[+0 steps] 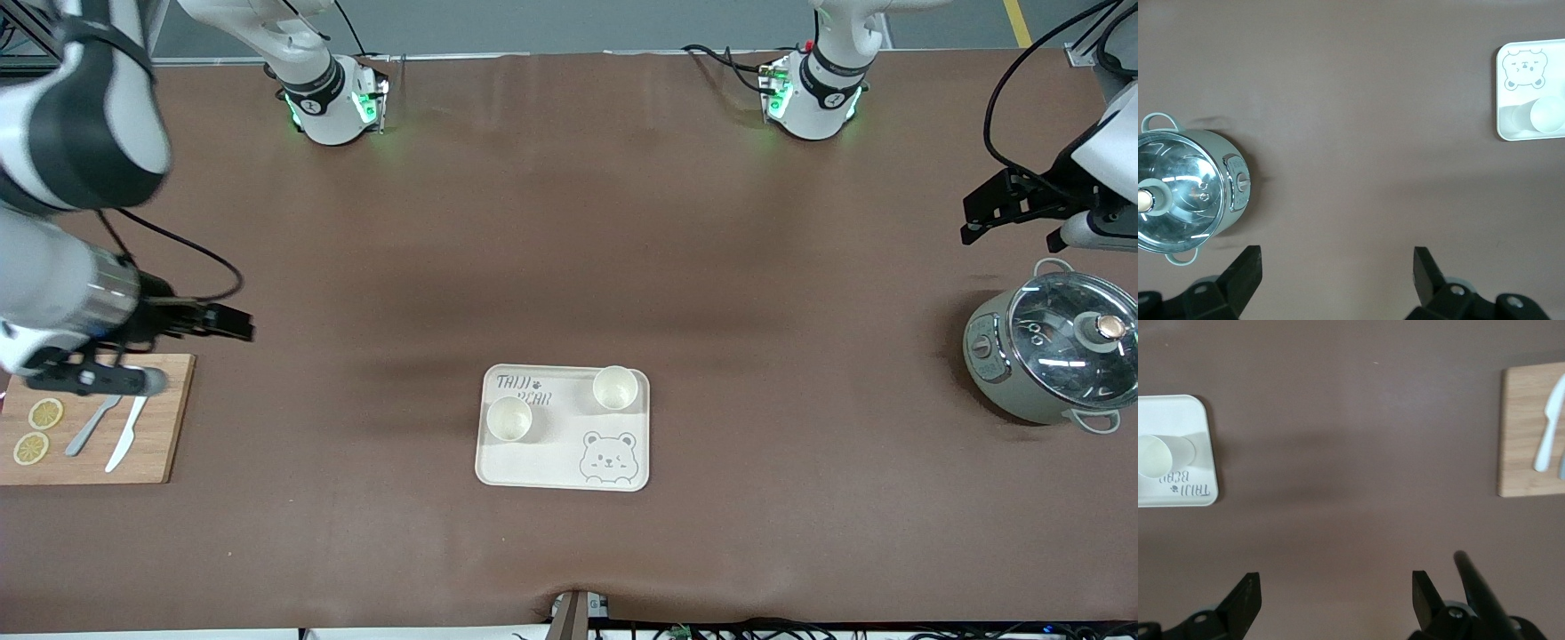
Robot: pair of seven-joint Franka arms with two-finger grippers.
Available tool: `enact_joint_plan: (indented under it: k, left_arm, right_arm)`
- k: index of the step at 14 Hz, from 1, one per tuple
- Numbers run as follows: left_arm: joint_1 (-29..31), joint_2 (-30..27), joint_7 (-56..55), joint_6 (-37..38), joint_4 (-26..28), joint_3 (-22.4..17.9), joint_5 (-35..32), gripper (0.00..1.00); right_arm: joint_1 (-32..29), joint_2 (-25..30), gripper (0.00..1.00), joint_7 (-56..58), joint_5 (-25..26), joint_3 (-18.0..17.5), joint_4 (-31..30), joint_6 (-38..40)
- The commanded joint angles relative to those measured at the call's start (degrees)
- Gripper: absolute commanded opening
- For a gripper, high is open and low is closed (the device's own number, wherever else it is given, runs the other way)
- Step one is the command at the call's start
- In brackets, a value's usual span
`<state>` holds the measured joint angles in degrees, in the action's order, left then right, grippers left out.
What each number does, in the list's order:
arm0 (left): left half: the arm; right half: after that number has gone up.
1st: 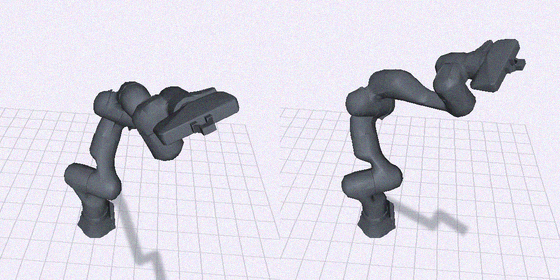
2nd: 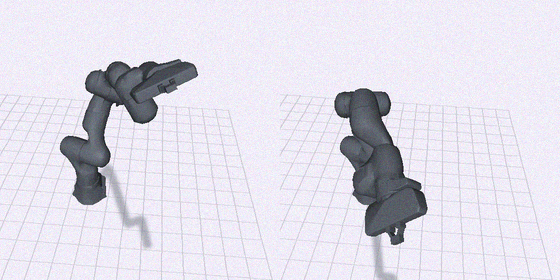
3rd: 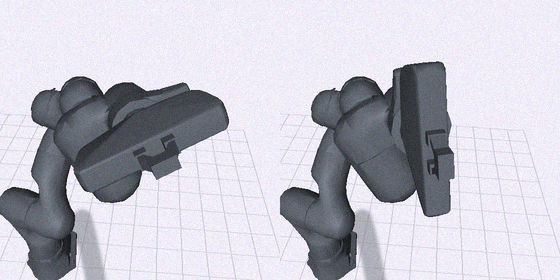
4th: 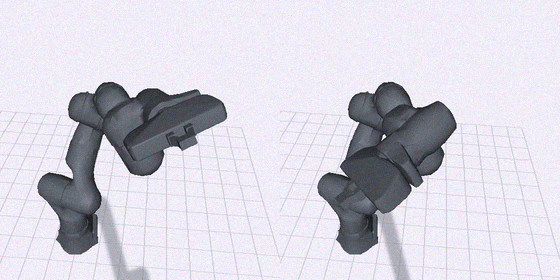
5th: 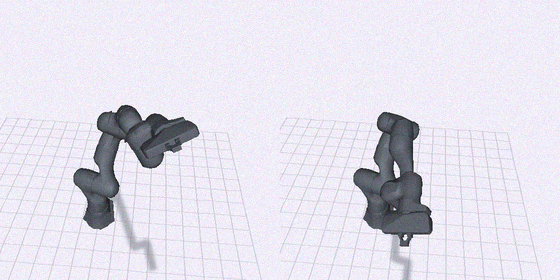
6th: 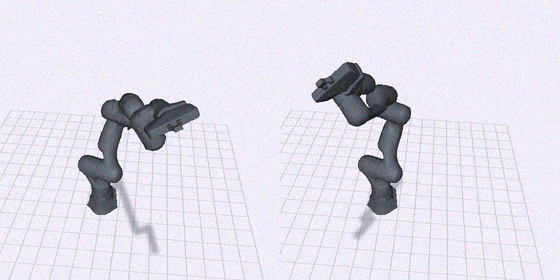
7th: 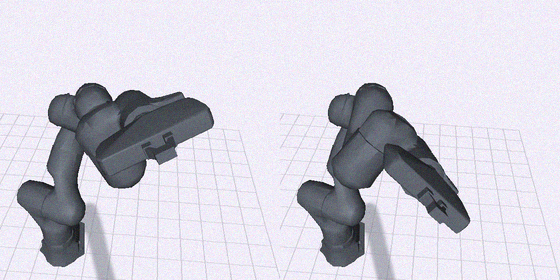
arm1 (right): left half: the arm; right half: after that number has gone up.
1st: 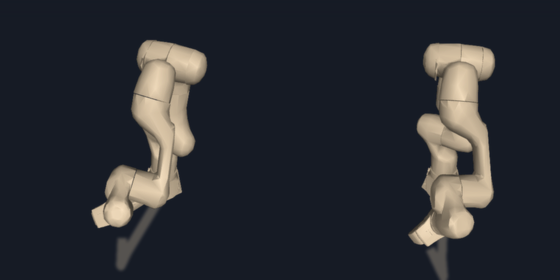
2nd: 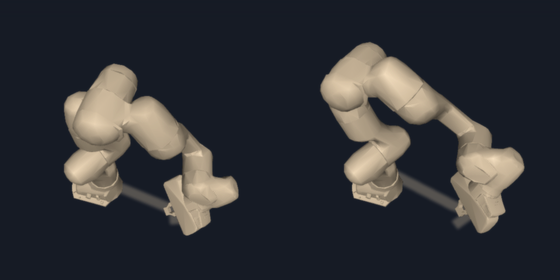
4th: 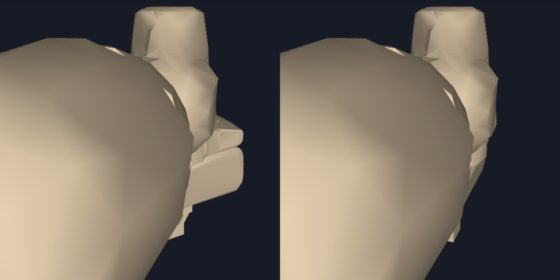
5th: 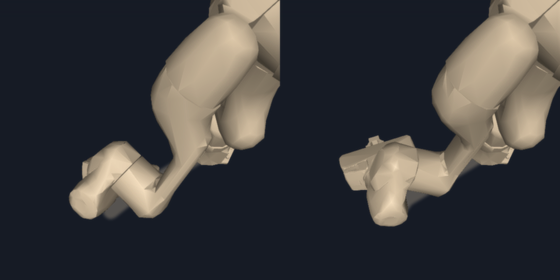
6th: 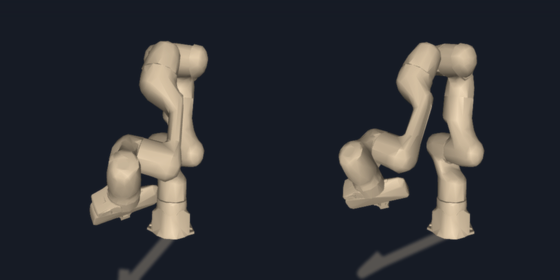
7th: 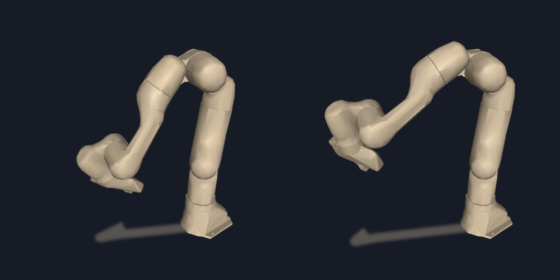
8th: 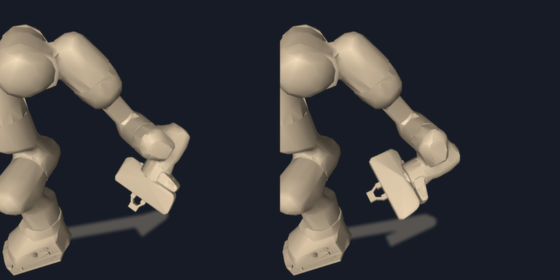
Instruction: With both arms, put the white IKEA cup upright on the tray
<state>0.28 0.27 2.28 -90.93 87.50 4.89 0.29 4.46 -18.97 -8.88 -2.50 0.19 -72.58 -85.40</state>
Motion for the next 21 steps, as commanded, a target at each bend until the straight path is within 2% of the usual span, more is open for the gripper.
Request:
enact_joint_plan:
  k: [1,3,4,8,10,14,21]
  left_arm:
    - [0.3,-1.0,-0.3,-0.2,0.5,-0.1,1.3,1.0]
    - [0.3,-1.0,0.1,-0.2,0.5,-0.1,1.3,1.0]
    - [0.3,-1.0,0.4,-0.2,0.5,-0.1,1.3,1.0]
    - [0.3,-1.0,0.0,-0.2,0.3,-0.1,1.3,1.0]
    - [0.3,-1.0,-0.3,-0.1,0.4,-0.1,1.3,1.0]
    - [0.3,-1.0,-0.4,-0.1,0.3,-0.1,1.4,1.0]
    - [0.3,-0.9,-0.6,-0.2,0.4,-0.1,1.4,1.0]
  right_arm:
    - [-2.3,5.9,1.0,1.6,3.2,-1.2,-1.8,3.0]
    - [-4.1,8.8,1.0,2.0,3.1,-1.2,-4.1,4.1]
    - [-4.9,10.6,1.0,2.1,3.1,-1.2,-7.4,3.0]
    - [-5.8,13.1,1.0,2.6,3.1,-1.2,-13.9,-2.5]
    - [-5.8,16.1,1.0,3.3,3.6,-1.2,-20.3,-7.6]
    - [-8.5,16.2,1.0,9.7,4.0,-1.2,-20.7,-7.6]
    - [-8.5,16.2,1.0,9.6,4.0,-1.2,-20.7,-7.6]
